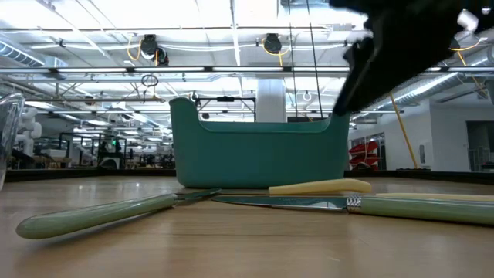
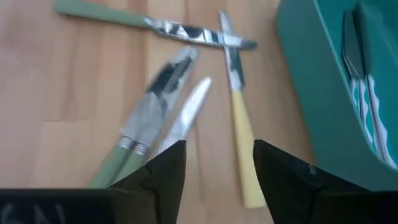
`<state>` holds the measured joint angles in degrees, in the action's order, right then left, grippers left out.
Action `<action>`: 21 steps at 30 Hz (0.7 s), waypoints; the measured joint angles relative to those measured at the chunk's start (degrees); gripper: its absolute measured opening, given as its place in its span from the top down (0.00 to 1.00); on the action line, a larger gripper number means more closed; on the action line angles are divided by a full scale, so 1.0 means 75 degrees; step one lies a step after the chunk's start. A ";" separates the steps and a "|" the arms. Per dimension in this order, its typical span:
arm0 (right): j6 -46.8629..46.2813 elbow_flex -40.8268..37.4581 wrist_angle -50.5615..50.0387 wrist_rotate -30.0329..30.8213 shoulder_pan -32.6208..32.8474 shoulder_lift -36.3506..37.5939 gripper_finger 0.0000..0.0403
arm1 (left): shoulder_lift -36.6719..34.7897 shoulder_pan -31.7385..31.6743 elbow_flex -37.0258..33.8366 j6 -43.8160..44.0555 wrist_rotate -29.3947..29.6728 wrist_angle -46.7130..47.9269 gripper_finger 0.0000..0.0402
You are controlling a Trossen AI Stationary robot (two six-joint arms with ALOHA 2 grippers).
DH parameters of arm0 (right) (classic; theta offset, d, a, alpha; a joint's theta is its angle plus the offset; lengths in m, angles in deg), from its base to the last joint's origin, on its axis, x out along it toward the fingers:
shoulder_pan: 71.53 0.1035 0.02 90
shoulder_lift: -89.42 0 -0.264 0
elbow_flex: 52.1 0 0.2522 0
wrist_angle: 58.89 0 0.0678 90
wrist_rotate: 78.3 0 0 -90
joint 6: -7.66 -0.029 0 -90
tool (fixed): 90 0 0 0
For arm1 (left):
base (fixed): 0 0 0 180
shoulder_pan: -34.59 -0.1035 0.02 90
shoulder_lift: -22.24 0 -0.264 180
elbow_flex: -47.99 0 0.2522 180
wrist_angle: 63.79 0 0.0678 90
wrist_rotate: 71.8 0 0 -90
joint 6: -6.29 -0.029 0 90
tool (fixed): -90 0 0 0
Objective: Sort silverware by color (type)
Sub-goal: Put the top yellow knife into the transparent bin
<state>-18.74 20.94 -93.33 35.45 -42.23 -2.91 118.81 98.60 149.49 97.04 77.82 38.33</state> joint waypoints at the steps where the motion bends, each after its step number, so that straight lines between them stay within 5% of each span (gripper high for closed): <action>1: -0.0042 -0.0126 0.0123 -0.0002 -0.0051 -0.0002 0.55 | -0.0003 -0.0068 0.0000 -0.0221 0.0206 -0.0028 0.48; 6: -0.0057 -0.0574 0.0377 -0.0380 -0.0441 -0.0002 0.55 | -0.0003 -0.0454 0.0000 -0.1862 0.0866 -0.1045 0.49; 14: 0.0323 -0.0928 0.0566 -0.0980 -0.0996 0.0001 0.55 | -0.0003 -0.1046 -0.0579 -0.4922 0.0771 -0.4336 0.49; 21: 0.0641 -0.1261 0.1282 -0.1376 -0.1108 0.0001 0.55 | -0.0003 -0.1415 -0.1463 -0.5113 0.0429 -0.5430 0.49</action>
<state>-13.93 11.48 -83.71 25.13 -50.54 -2.89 118.79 87.98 138.52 58.69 81.03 -2.40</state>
